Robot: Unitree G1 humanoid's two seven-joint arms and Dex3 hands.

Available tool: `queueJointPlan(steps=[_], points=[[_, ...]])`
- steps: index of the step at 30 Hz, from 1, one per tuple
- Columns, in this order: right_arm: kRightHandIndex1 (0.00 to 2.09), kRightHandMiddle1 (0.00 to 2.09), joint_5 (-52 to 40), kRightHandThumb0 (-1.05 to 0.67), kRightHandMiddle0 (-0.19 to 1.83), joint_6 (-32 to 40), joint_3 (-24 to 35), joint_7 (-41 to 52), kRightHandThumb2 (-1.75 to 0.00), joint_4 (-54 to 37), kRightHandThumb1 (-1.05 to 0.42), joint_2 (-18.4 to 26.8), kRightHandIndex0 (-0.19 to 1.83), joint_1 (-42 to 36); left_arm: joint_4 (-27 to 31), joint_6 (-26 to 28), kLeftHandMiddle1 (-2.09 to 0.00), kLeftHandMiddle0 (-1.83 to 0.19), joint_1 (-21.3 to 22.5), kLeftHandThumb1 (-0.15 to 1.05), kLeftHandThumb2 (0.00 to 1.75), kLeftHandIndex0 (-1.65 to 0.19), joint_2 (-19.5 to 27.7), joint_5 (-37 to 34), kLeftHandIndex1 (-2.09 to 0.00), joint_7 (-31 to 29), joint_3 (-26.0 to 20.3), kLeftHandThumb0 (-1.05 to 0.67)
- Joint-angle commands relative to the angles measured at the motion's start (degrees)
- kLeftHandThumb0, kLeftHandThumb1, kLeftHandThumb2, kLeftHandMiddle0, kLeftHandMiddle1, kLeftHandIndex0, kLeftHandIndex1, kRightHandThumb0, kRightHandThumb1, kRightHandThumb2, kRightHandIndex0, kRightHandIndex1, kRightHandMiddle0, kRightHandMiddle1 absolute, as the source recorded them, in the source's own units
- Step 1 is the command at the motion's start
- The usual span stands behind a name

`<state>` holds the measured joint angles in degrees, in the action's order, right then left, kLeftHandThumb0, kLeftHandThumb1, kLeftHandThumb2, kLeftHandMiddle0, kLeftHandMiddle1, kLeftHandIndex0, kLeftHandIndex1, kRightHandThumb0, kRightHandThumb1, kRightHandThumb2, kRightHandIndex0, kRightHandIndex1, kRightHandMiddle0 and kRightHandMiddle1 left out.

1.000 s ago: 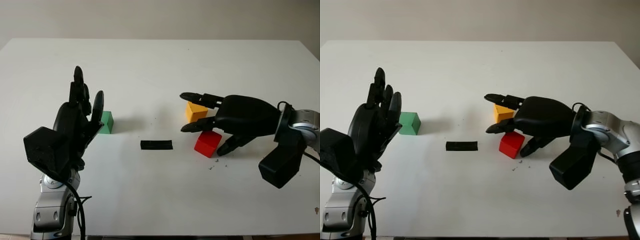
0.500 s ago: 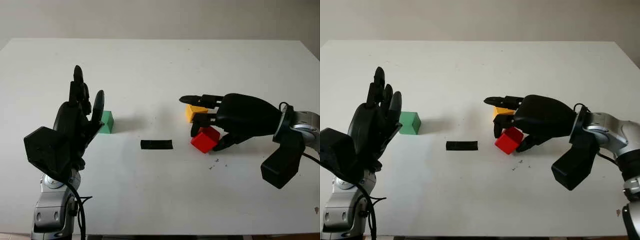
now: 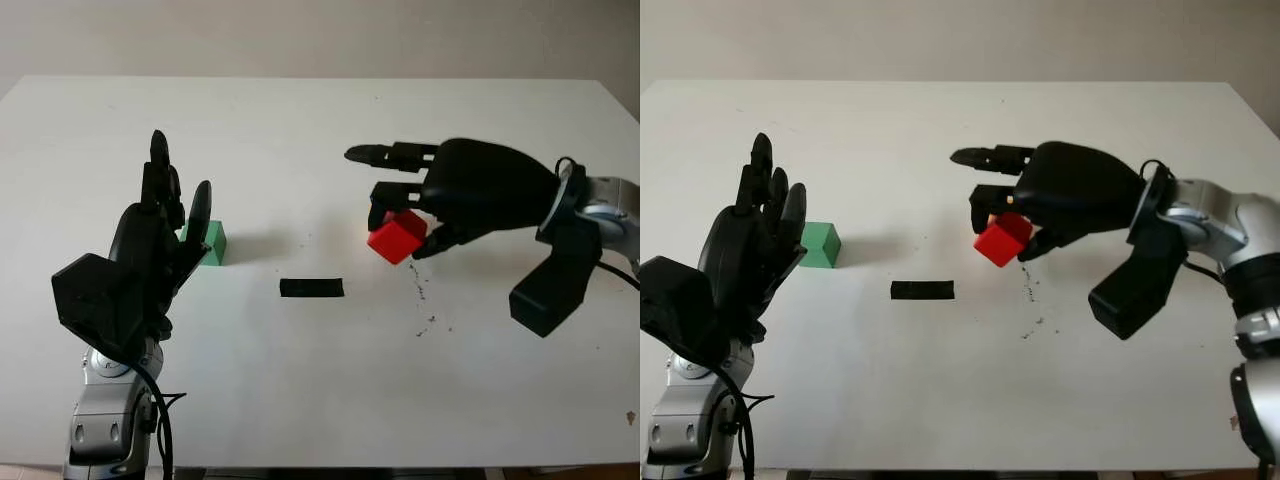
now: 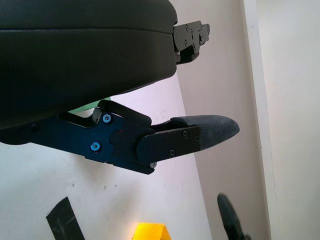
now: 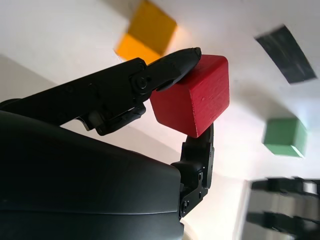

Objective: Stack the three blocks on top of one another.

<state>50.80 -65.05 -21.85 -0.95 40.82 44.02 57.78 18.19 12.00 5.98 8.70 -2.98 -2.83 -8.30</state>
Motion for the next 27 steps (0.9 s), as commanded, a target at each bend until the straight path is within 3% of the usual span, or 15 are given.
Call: queueJointPlan(steps=[1,9,27], points=[[0.07,1.60,1.1,-0.35,0.45,-0.7,-1.2,-0.8,-0.05,0.7,-1.00,-0.9,0.17,3.1,0.6,-0.3,-0.01,0.19,-0.5,1.05,0.56,0.19,-0.3,0.4,-0.01,0.5,0.3,-0.65],[0.06,1.44,6.0,-0.35,0.42,-1.1,-6.1,-2.9,-0.06,-0.2,-0.98,-5.0,0.18,7.8,1.5,0.6,0.00,0.19,-0.9,1.05,0.56,0.19,-1.2,0.6,0.00,1.8,0.6,-0.66],[0.05,1.59,16.7,-0.41,0.44,-3.7,-16.6,-11.8,-0.06,2.4,-0.98,-8.9,0.14,13.5,1.1,-1.4,0.00,0.19,-1.4,1.05,0.64,0.19,-3.6,-1.0,0.00,2.7,0.8,-0.65]])
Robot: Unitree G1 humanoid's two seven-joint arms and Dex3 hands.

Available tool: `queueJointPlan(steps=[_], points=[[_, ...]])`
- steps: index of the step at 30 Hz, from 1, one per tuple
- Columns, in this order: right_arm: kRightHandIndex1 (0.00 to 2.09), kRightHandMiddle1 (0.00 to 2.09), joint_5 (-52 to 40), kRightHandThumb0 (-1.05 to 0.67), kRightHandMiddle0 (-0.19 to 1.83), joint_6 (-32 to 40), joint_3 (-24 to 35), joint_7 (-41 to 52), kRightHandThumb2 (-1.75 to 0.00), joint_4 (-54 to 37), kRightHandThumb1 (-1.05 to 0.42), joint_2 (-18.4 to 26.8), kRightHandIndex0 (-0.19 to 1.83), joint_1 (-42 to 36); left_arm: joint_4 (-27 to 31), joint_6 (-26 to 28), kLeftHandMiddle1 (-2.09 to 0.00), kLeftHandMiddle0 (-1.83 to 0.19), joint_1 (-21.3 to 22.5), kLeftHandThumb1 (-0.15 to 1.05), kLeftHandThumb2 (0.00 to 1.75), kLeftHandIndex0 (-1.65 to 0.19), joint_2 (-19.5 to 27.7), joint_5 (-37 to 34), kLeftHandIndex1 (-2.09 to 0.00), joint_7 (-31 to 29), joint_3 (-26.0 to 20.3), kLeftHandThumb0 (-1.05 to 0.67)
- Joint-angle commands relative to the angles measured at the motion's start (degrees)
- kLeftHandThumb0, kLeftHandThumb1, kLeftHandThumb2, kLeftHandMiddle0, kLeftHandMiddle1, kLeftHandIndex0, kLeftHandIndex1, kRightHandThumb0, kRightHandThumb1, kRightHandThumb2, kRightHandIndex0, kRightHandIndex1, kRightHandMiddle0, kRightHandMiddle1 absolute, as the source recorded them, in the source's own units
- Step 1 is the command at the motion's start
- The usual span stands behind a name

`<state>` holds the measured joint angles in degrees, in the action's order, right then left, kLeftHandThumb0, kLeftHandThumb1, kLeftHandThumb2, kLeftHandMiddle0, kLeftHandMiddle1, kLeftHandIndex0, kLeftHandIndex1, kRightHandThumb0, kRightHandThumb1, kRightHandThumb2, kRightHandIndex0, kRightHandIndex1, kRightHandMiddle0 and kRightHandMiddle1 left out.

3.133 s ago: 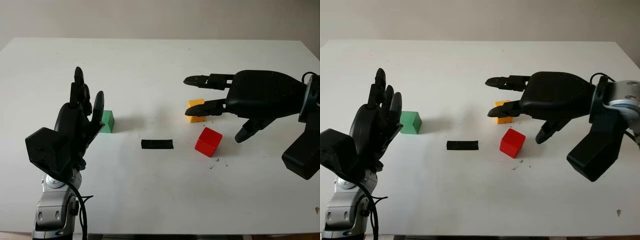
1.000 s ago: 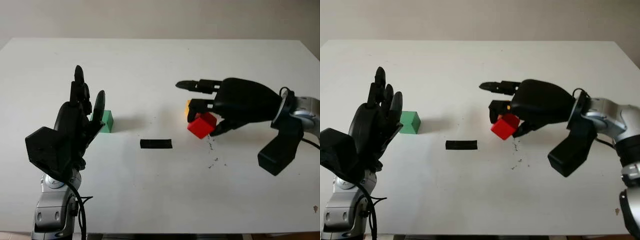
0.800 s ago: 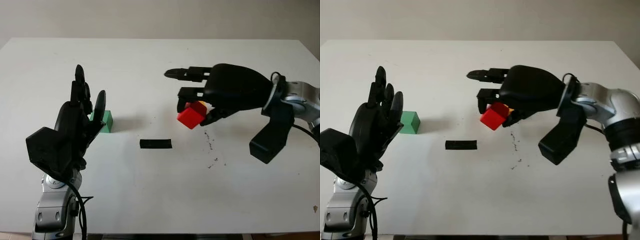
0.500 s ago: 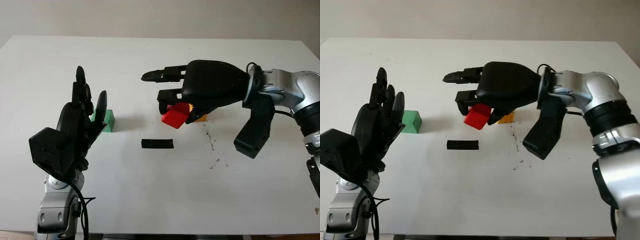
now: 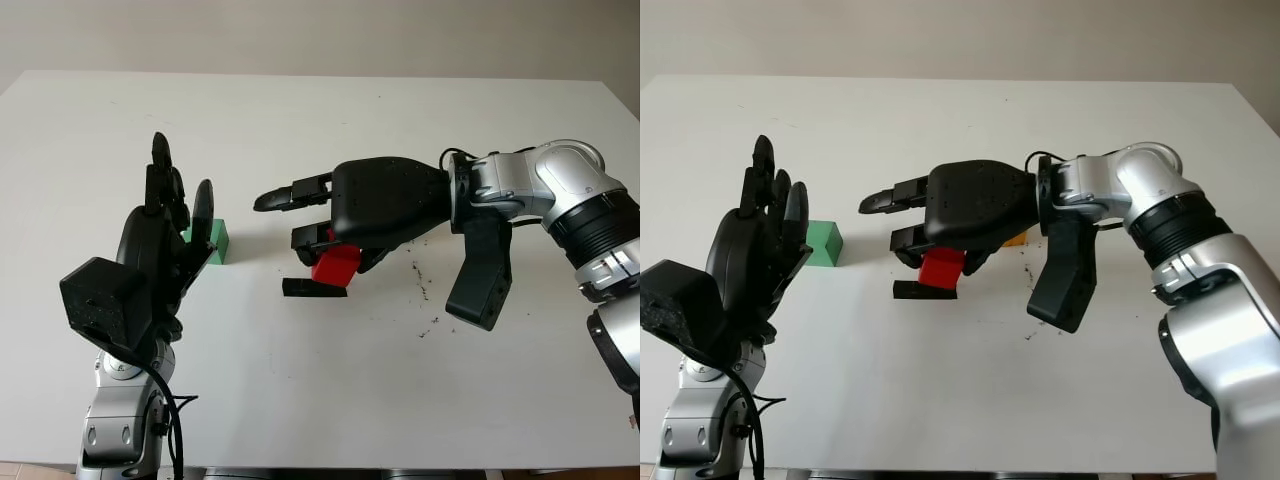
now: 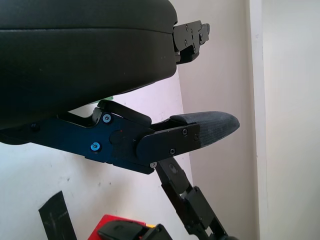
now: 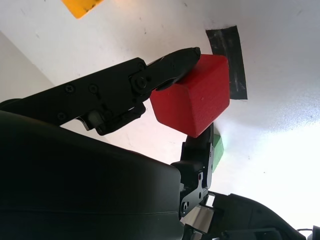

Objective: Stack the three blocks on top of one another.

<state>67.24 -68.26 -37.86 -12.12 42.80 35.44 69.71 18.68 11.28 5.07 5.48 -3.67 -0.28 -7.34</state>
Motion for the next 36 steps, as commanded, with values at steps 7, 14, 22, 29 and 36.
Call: queueJointPlan(steps=[7,14,22,29,36], points=[[0.04,1.57,2.4,-0.44,0.39,0.2,-3.4,-4.0,-0.05,1.5,-0.97,-1.9,0.11,2.9,0.6,-0.9,0.00,0.19,-0.8,1.05,0.65,0.19,-0.8,-0.5,0.00,0.4,-0.2,-0.66],[0.05,1.56,6.9,-0.48,0.39,1.8,-7.0,-10.3,-0.05,2.0,-0.95,-3.2,0.12,4.1,0.5,-1.1,0.00,0.19,-0.9,1.05,0.66,0.19,-1.0,0.0,0.00,0.7,0.0,-0.66],[0.06,1.57,6.1,-0.44,0.40,2.2,-8.5,-11.2,-0.05,4.1,-0.95,-5.1,0.14,4.6,0.6,-1.3,0.00,0.19,-1.1,1.05,0.66,0.19,-0.9,1.0,0.00,0.9,0.3,-0.66],[0.06,1.57,5.4,-0.42,0.41,2.5,-9.6,-11.7,-0.05,5.8,-0.94,-5.8,0.14,4.6,0.6,-1.5,0.00,0.19,-1.1,1.05,0.65,0.19,-1.3,0.8,0.00,0.9,0.2,-0.65],[0.06,1.58,5.9,-0.42,0.42,2.9,-10.2,-11.6,-0.06,5.5,-0.96,-5.9,0.15,4.7,0.6,-1.2,0.00,0.19,-0.9,1.05,0.65,0.19,-1.5,0.6,0.00,1.2,0.1,-0.65]])
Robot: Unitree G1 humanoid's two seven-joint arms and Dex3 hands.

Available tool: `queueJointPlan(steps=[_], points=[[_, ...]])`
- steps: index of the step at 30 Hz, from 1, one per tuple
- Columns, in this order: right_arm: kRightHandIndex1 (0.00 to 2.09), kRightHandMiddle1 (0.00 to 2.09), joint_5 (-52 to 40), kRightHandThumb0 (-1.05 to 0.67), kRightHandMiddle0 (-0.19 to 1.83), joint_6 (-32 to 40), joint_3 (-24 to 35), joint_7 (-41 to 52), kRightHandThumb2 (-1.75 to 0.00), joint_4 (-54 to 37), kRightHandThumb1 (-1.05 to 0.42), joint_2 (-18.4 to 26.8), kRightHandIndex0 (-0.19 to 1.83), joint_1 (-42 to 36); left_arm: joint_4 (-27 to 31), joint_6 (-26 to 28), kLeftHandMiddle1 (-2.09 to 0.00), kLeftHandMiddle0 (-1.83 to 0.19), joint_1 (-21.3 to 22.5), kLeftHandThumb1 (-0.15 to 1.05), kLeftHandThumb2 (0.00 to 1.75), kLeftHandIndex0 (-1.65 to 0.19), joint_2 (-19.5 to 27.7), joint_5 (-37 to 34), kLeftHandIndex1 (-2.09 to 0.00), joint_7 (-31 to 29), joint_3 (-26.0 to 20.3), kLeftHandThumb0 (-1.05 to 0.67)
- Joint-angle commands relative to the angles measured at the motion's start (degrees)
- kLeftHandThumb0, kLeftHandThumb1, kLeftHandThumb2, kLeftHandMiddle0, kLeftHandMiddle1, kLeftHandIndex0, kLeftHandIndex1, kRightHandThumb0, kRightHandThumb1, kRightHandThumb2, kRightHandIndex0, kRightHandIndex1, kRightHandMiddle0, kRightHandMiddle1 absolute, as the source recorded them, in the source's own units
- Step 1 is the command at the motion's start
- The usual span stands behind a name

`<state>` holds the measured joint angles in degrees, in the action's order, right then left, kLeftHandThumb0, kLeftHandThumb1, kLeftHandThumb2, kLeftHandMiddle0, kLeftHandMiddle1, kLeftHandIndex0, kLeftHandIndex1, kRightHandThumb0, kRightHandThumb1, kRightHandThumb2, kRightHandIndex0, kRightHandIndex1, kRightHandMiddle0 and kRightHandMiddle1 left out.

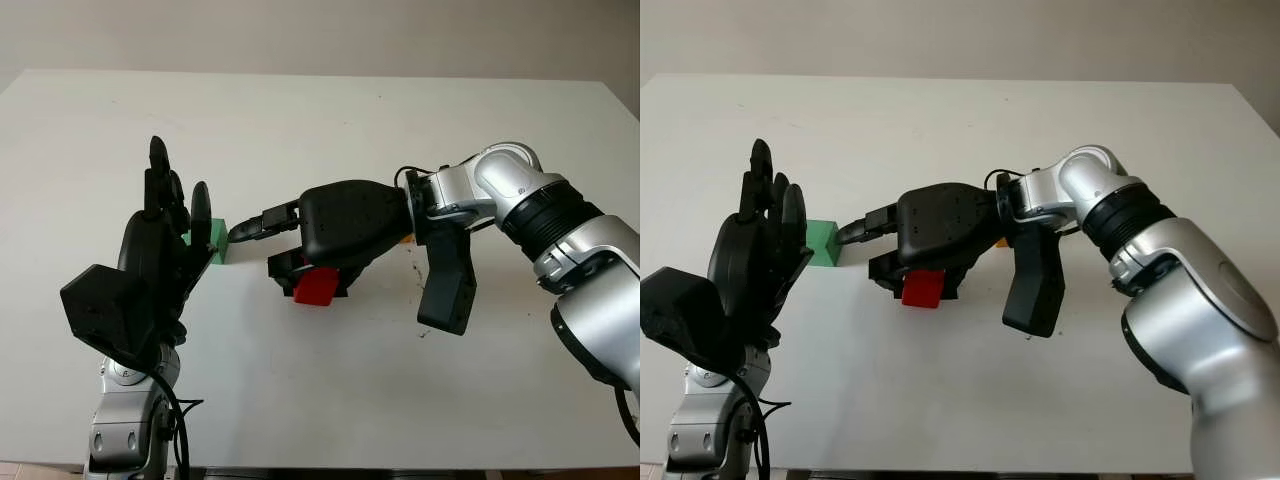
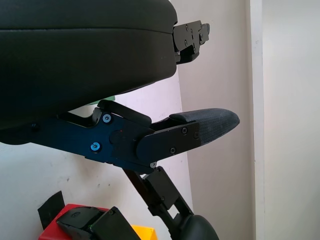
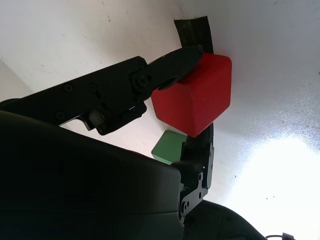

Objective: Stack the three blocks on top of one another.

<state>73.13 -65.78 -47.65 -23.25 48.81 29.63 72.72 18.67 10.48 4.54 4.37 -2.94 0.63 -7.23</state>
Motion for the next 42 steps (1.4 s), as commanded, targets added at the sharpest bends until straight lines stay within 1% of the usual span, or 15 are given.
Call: queueJointPlan(steps=[1,13,18,25,27,29,30,31,32,34,38,42], points=[[0.06,1.58,0.7,-0.43,0.41,0.8,-0.8,-0.6,-0.06,-0.9,-0.96,0.1,0.14,1.8,0.5,-0.4,0.00,0.19,-0.3,1.05,0.64,0.19,-0.4,-0.1,0.00,0.3,0.0,-0.65],[0.04,1.54,2.2,-0.47,0.39,2.4,-2.8,-2.4,-0.06,-1.1,-0.95,0.2,0.10,2.2,0.5,-0.1,0.00,0.19,-0.1,1.05,0.64,0.19,-0.2,-0.1,0.00,0.4,0.0,-0.65],[0.06,1.55,3.7,-0.46,0.41,3.3,-3.7,-4.8,-0.05,-1.1,-0.95,0.3,0.13,2.3,0.6,-0.1,0.00,0.19,-0.2,1.05,0.64,0.19,-0.1,0.0,0.00,0.5,0.1,-0.65],[0.05,1.53,0.5,-0.45,0.44,1.7,-3.3,-1.5,-0.05,1.1,-0.94,-0.1,0.13,2.3,0.4,-0.5,0.00,0.19,-0.3,1.05,0.65,0.19,-0.1,-0.1,0.00,0.4,0.0,-0.64],[0.04,1.49,0.7,-0.47,0.39,2.0,-3.5,-1.2,-0.06,0.5,-0.95,0.2,0.10,2.4,0.3,-0.6,0.00,0.19,-0.3,1.05,0.64,0.19,-0.1,-0.1,0.00,0.4,0.1,-0.65],[0.04,1.41,2.0,-0.47,0.28,2.8,-4.1,-3.0,-0.06,0.0,-0.95,0.6,0.09,2.4,0.2,-0.7,0.00,0.19,-0.2,1.05,0.64,0.19,-0.1,0.0,0.00,0.4,0.1,-0.65],[0.03,1.22,2.6,-0.47,0.16,3.1,-4.3,-3.9,-0.06,0.0,-0.95,0.7,0.06,2.4,0.1,-0.7,0.00,0.19,-0.2,1.05,0.64,0.19,-0.1,0.0,0.00,0.5,0.1,-0.65],[0.04,1.01,3.2,-0.46,0.10,3.5,-4.6,-4.6,-0.05,0.1,-0.96,0.8,0.03,2.5,0.1,-0.8,0.00,0.19,-0.2,1.05,0.64,0.19,-0.2,0.0,0.00,0.6,0.1,-0.65],[0.04,0.84,3.5,-0.45,0.07,3.6,-4.8,-5.1,-0.05,0.3,-0.96,0.9,0.00,2.6,0.0,-0.8,0.00,0.19,-0.2,1.05,0.64,0.19,-0.2,0.0,0.00,0.6,0.1,-0.64],[0.03,0.58,3.5,-0.44,0.03,3.3,-4.9,-5.7,-0.05,0.9,-0.96,0.9,-0.06,2.8,0.1,-0.7,0.00,0.19,-0.2,1.05,0.64,0.19,-0.2,0.0,0.00,0.6,0.1,-0.64],[0.02,0.44,3.0,-0.52,-0.04,2.7,-4.6,-5.8,-0.06,0.8,-0.97,1.6,-0.11,3.0,-0.1,-0.8,0.00,0.19,-0.2,1.05,0.64,0.19,-0.1,0.0,0.00,0.5,0.0,-0.65],[0.02,0.35,-0.5,-0.53,-0.14,0.5,-2.8,-2.3,-0.06,1.1,-0.97,2.9,-0.18,3.0,-0.2,-0.9,0.00,0.19,-0.1,1.05,0.64,0.19,0.0,-0.4,0.00,0.3,-0.1,-0.65]])
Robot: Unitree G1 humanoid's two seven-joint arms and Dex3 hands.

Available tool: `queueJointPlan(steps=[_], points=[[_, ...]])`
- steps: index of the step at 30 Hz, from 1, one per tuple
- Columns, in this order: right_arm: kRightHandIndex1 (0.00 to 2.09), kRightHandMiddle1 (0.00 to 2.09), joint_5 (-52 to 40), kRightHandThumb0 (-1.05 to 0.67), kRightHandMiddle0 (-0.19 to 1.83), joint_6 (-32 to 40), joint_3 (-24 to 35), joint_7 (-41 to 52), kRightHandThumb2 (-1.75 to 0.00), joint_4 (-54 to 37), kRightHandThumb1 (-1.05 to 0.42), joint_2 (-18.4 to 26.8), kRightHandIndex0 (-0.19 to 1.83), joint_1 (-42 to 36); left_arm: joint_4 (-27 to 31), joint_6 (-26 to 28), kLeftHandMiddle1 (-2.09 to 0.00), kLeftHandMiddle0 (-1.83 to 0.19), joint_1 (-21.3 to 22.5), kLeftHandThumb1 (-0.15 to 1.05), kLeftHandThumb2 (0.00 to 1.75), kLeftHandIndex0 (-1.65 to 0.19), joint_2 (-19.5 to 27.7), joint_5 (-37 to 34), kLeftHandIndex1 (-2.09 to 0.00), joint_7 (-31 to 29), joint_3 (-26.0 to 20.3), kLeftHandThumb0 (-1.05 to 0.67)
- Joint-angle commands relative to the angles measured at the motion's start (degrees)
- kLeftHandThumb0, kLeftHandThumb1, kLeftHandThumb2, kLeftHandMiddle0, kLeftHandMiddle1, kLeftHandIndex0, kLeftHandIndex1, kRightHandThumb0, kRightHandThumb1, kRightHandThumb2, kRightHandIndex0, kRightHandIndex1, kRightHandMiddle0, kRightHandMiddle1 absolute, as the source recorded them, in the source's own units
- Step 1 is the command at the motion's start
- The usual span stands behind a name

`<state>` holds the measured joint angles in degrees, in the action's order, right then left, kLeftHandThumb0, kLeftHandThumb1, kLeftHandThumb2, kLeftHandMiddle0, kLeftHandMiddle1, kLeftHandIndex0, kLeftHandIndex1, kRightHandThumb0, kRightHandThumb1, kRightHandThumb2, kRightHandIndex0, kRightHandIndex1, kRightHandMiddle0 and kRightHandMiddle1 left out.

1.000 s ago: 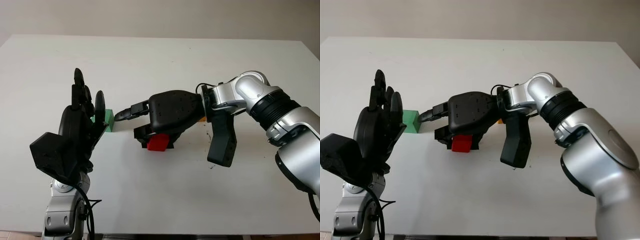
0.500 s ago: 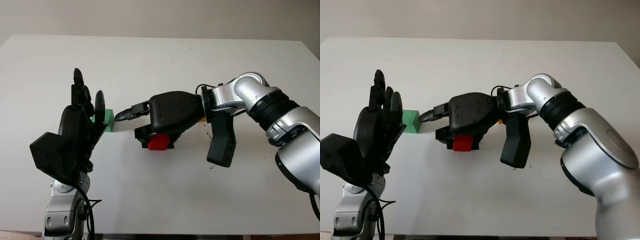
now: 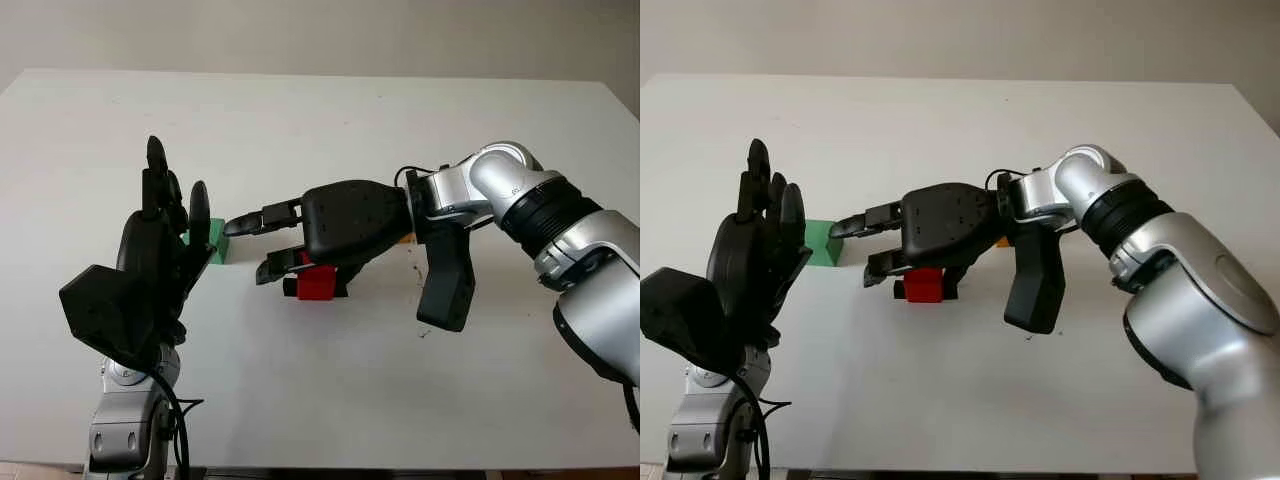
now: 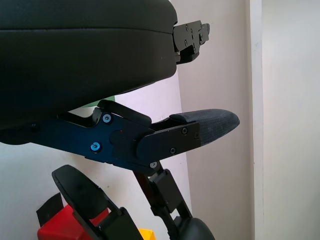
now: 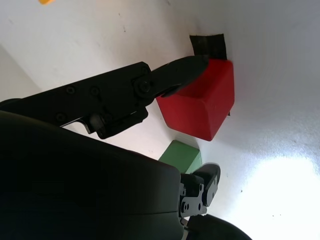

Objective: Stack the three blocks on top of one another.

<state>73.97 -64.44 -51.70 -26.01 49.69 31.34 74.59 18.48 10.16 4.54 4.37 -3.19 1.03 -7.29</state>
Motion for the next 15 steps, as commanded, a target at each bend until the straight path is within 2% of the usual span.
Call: queueJointPlan(steps=[1,4,10,15], points=[[0.01,0.33,-2.2,-0.50,-0.14,-1.1,1.7,0.9,-0.07,0.2,-1.00,1.5,-0.18,1.0,0.0,-0.6,0.00,0.19,-0.1,1.05,0.64,0.19,0.0,-0.2,0.00,-0.2,-0.1,-0.65],[0.00,0.31,-4.6,-0.45,-0.14,-1.9,4.1,2.1,-0.14,-1.7,-1.04,4.1,-0.19,1.5,0.1,-0.7,0.00,0.19,-0.2,1.05,0.64,0.19,0.2,0.0,0.00,-0.2,0.0,-0.65],[0.00,0.30,-15.0,-0.72,-0.05,-3.8,11.3,10.6,-0.04,-2.0,-0.92,7.9,-0.19,1.4,0.1,-0.4,0.00,0.19,-0.2,1.05,0.64,0.19,0.5,-0.2,0.00,-0.4,-0.3,-0.65],[0.00,0.25,-22.1,-0.68,-0.01,-2.5,17.1,18.5,-0.05,-2.1,-0.87,11.2,-0.19,1.3,-0.4,-0.4,0.00,0.19,0.4,1.05,0.63,0.19,0.6,-0.5,0.00,-0.7,-0.6,-0.66]])
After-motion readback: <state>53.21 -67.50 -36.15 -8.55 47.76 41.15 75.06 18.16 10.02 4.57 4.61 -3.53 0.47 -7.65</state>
